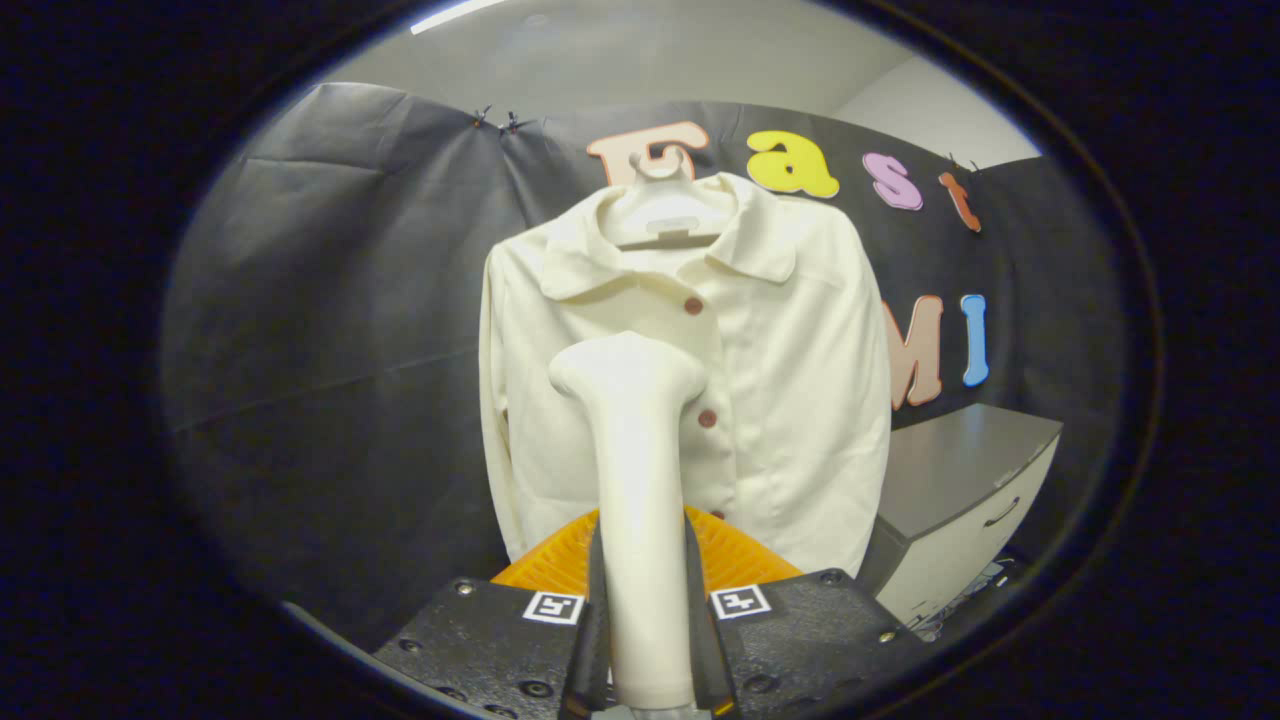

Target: Iron the clothes twice with a garment steamer, once on the left side and once on the right side.

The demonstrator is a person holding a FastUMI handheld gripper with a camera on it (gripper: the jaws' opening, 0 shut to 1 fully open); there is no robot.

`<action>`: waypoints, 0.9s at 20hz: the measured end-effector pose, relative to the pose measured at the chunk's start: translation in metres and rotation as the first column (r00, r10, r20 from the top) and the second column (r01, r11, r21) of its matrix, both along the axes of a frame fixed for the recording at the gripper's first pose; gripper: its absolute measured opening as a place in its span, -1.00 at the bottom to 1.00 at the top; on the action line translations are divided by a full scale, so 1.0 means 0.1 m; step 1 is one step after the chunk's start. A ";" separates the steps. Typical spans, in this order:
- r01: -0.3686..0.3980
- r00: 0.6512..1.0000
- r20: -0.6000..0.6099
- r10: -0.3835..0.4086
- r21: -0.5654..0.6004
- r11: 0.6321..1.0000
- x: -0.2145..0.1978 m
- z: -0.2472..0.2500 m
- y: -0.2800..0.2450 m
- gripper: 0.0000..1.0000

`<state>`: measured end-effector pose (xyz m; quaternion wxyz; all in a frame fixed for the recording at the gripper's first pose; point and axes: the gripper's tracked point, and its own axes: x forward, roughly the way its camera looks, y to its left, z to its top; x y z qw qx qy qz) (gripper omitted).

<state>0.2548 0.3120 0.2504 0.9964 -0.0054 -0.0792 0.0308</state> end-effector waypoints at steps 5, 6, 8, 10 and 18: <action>0.012 0.994 -0.109 -0.014 -0.021 1.000 0.26 -0.59 0.08 -0.35; 0.012 0.992 -0.127 -0.015 -0.026 1.000 0.23 -0.75 0.11 -0.35; 0.013 0.988 -0.151 -0.020 -0.044 0.999 0.24 -0.94 0.13 -0.35; 0.013 0.984 -0.179 -0.022 -0.050 0.999 0.28 -1.13 0.14 -0.35; 0.006 0.961 -0.274 -0.026 -0.074 0.997 0.38 -1.78 0.15 -0.41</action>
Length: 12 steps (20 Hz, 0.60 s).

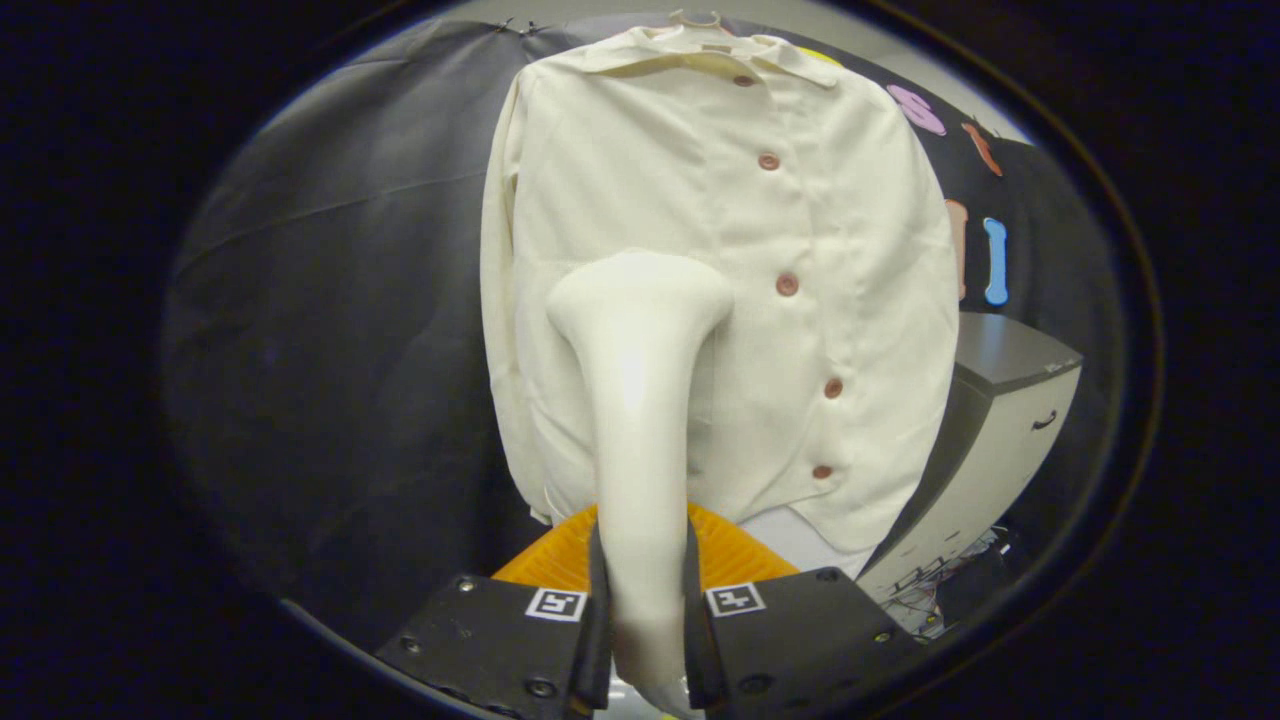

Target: Iron the clothes twice with a garment steamer, once on the left side and once on the right side.

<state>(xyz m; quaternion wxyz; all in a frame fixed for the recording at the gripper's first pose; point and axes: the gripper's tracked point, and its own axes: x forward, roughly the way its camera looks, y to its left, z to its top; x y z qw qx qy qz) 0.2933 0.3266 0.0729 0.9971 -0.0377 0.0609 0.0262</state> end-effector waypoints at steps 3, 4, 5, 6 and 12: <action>0.003 1.000 -0.031 -0.003 -0.001 1.000 0.03 -0.22 -0.02 -0.41; 0.003 0.999 -0.044 -0.003 0.002 1.000 0.03 -0.28 -0.03 -0.41; 0.006 0.998 -0.059 -0.006 0.001 1.000 0.02 -0.36 -0.05 -0.41; 0.007 0.997 -0.071 -0.007 -0.001 1.000 0.01 -0.42 -0.06 -0.41; -0.002 0.992 -0.129 0.002 0.000 1.000 -0.09 -0.69 -0.14 -0.44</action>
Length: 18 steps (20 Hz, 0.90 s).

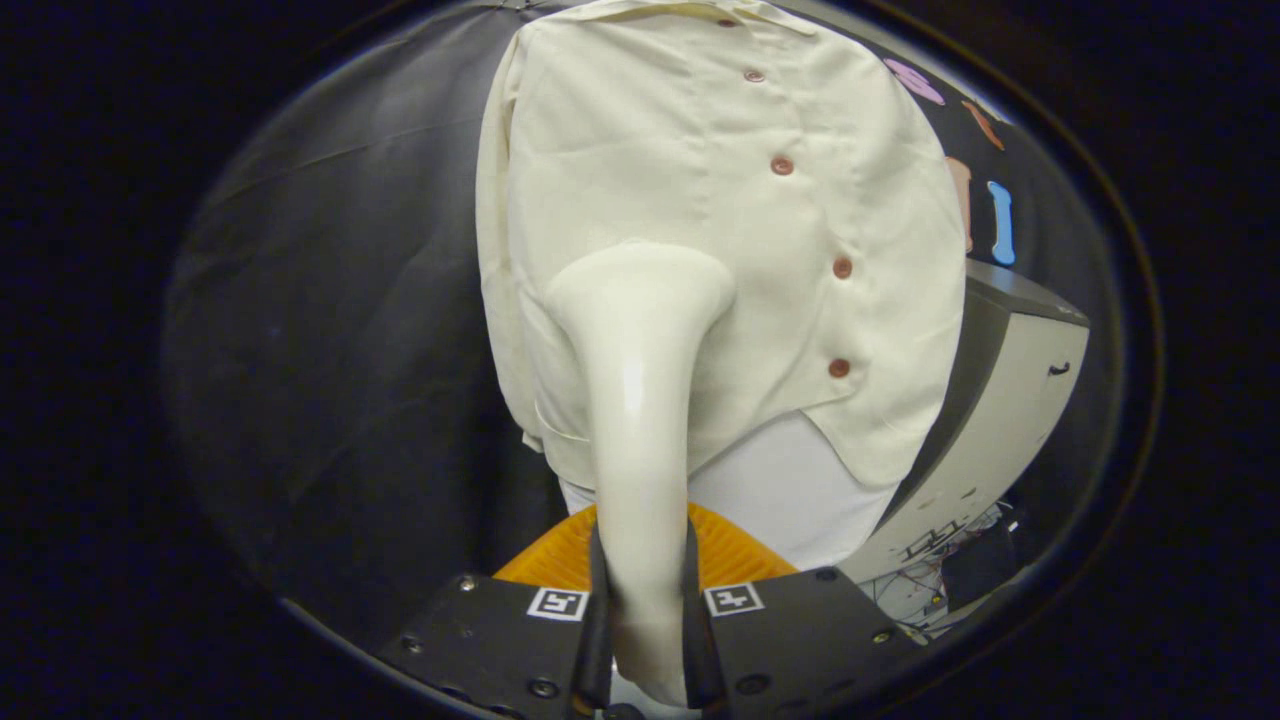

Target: Iron the clothes twice with a garment steamer, once on the left side and once on the right side.

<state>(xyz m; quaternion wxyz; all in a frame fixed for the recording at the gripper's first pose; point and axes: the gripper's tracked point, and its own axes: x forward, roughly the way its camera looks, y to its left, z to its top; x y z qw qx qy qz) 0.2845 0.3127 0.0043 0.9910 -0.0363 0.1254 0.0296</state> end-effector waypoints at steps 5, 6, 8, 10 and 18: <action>-0.010 0.999 -0.044 0.011 0.015 1.000 -0.15 -0.11 -0.07 -0.43; -0.015 0.999 -0.049 0.016 0.011 1.000 -0.20 -0.11 -0.10 -0.43; -0.026 0.999 -0.047 0.026 0.003 1.000 -0.29 -0.07 -0.15 -0.43; -0.025 0.999 -0.028 0.025 0.011 1.000 -0.38 0.06 -0.23 -0.43; 0.050 0.982 0.181 -0.059 0.056 0.997 -0.62 1.43 -0.88 -0.44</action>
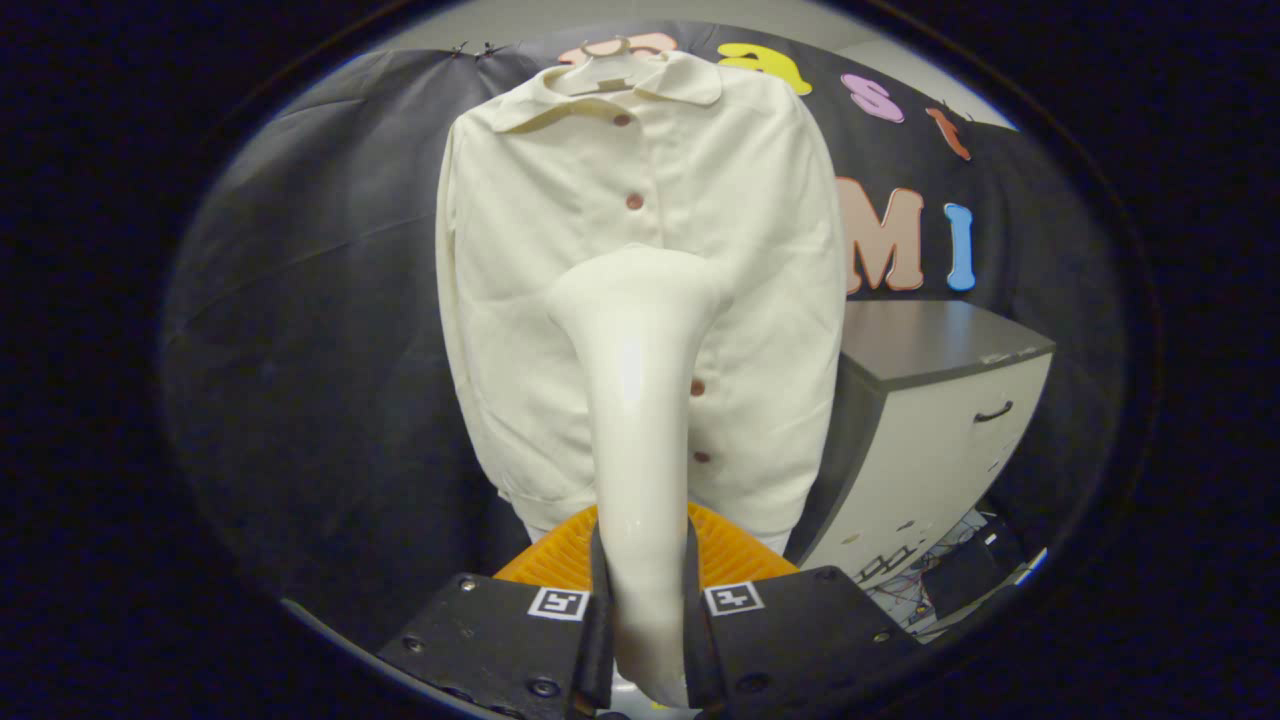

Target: Iron the clothes twice with a garment steamer, once on the left side and once on the right side.

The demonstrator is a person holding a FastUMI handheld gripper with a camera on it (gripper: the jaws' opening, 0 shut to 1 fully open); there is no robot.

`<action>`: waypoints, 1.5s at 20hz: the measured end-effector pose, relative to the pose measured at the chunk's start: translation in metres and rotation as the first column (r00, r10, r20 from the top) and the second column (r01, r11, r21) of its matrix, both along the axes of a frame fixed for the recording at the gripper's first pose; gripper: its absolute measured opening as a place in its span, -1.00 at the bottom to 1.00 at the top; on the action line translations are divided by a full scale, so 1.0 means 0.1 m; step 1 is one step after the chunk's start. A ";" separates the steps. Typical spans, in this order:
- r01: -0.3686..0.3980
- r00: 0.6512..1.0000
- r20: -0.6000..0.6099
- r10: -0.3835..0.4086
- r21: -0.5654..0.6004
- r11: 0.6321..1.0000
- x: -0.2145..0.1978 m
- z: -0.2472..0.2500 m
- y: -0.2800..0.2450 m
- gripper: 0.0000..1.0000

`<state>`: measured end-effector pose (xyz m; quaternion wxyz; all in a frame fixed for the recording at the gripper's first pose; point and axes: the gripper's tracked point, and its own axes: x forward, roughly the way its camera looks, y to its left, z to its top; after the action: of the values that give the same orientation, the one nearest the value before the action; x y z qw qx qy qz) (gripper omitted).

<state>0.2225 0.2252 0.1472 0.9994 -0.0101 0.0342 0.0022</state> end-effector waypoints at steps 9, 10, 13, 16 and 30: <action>0.055 0.976 0.213 -0.056 0.007 0.998 0.32 1.45 -0.61 -0.45; 0.049 0.974 0.221 -0.050 0.009 0.999 0.38 1.51 -0.62 -0.45; 0.047 0.980 0.194 -0.042 -0.021 0.999 0.64 1.43 -0.59 -0.45; 0.041 0.987 0.158 -0.037 -0.017 0.999 0.78 1.15 -0.56 -0.45; 0.067 0.991 -0.118 -0.065 0.018 0.998 1.01 -0.42 -0.85 -0.44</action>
<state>0.3236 0.1403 0.1054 0.9952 0.0022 0.0932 -0.0299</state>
